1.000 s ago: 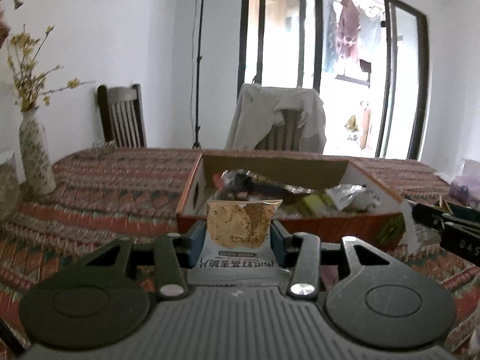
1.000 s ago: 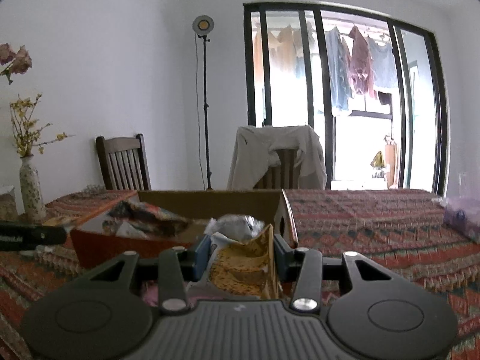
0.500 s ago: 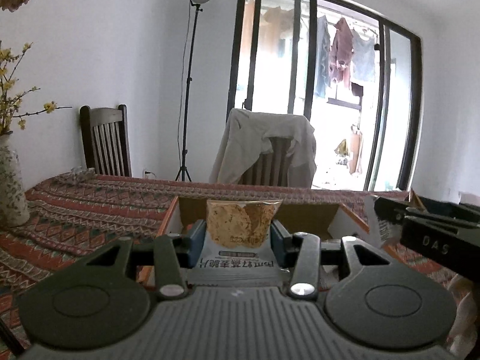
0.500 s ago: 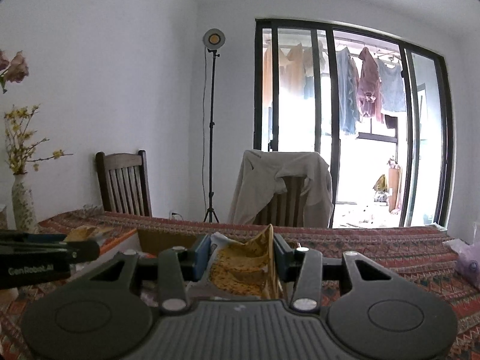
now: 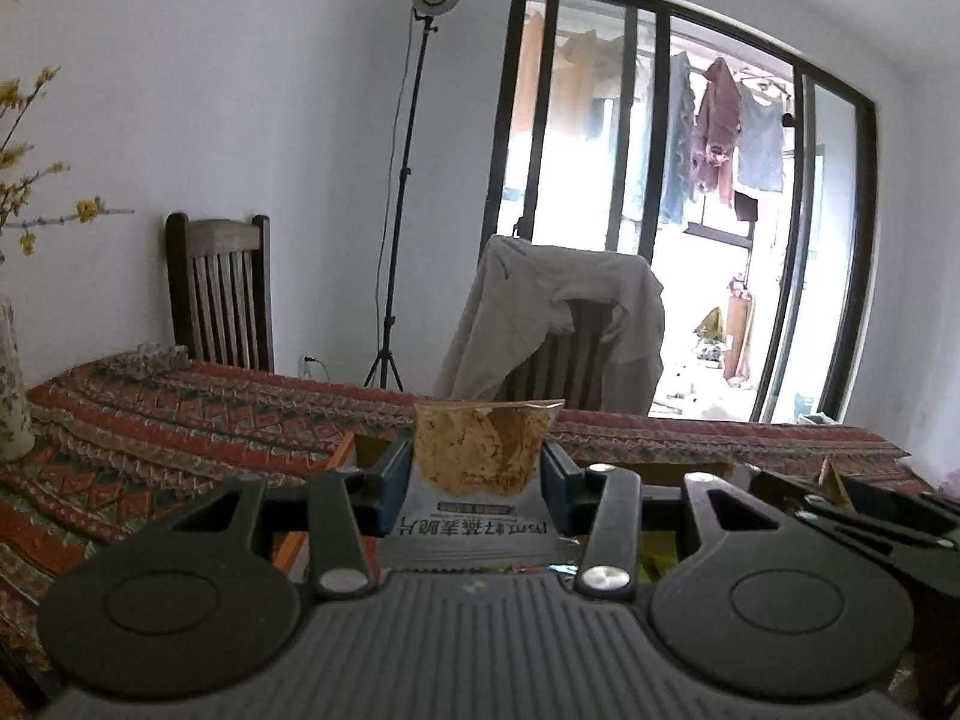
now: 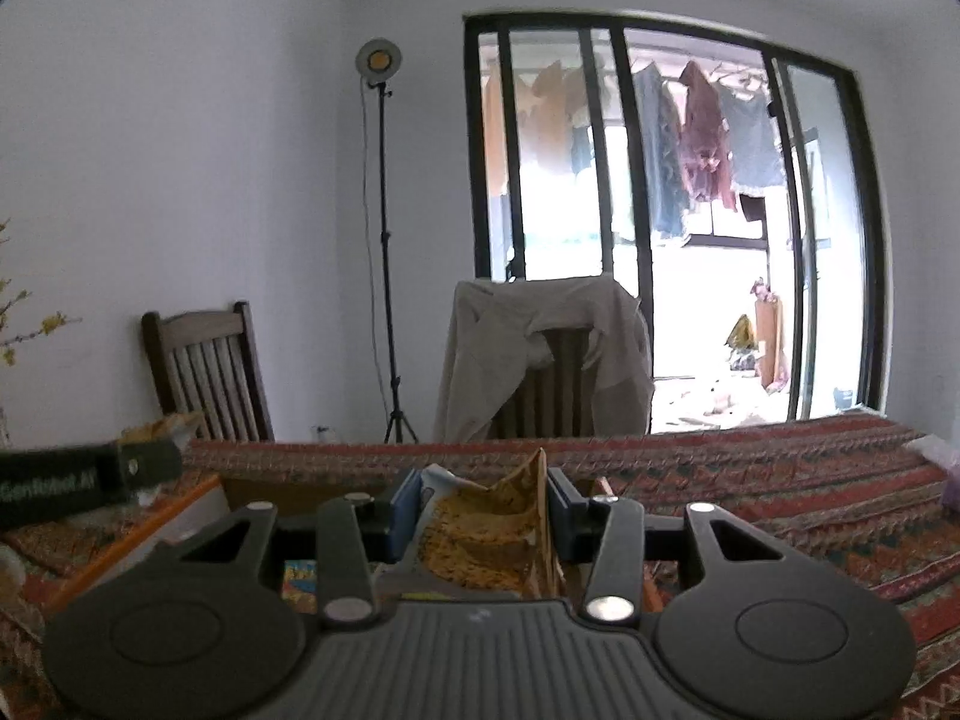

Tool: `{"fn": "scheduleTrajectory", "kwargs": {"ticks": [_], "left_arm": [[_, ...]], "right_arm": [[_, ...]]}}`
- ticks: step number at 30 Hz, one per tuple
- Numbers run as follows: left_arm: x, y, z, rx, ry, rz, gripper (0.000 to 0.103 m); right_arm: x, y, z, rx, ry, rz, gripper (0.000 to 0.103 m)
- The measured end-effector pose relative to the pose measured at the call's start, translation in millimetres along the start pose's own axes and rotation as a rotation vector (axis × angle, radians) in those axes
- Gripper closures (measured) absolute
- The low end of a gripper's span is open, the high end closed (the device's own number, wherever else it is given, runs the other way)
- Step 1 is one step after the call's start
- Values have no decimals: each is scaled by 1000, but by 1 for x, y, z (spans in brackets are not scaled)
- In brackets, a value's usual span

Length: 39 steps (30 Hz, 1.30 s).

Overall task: Organize snacks
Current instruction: 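Carry both packets into the box and open both grippers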

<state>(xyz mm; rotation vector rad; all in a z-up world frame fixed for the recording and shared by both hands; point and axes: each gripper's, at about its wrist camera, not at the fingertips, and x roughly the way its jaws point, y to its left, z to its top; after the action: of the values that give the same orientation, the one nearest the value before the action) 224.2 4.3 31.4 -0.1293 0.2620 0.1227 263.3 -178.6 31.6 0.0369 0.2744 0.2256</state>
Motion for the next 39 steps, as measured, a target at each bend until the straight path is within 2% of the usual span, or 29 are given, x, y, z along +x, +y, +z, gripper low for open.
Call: {"fn": "scheduleTrajectory", "kwargs": {"ticks": [8, 12, 14, 15, 16, 18, 24, 36, 39], "left_arm": [[11, 10, -8, -28, 30, 3, 56], [10, 10, -12, -20, 23, 12, 53], [9, 10, -13, -23, 20, 16, 42], [8, 9, -13, -28, 16, 22, 28], [6, 10, -13, -37, 7, 28, 13], [1, 13, -14, -53, -23, 49, 0], [2, 14, -18, -43, -29, 72, 0], [-7, 12, -15, -29, -43, 57, 0], [-16, 10, -9, -26, -41, 66, 0]], "right_arm": [[4, 1, -9, -29, 40, 10, 57], [3, 3, -11, -27, 55, 2, 46], [4, 2, -11, -26, 60, 1, 42], [4, 2, -11, -21, 62, -1, 33], [3, 0, -12, -13, 60, -7, 19], [2, -2, -13, -2, 55, -12, 1], [9, -4, -16, 19, 102, -26, 0], [2, -4, -13, 5, 85, -26, 0], [-1, -5, -11, 21, 105, -31, 0]]}}
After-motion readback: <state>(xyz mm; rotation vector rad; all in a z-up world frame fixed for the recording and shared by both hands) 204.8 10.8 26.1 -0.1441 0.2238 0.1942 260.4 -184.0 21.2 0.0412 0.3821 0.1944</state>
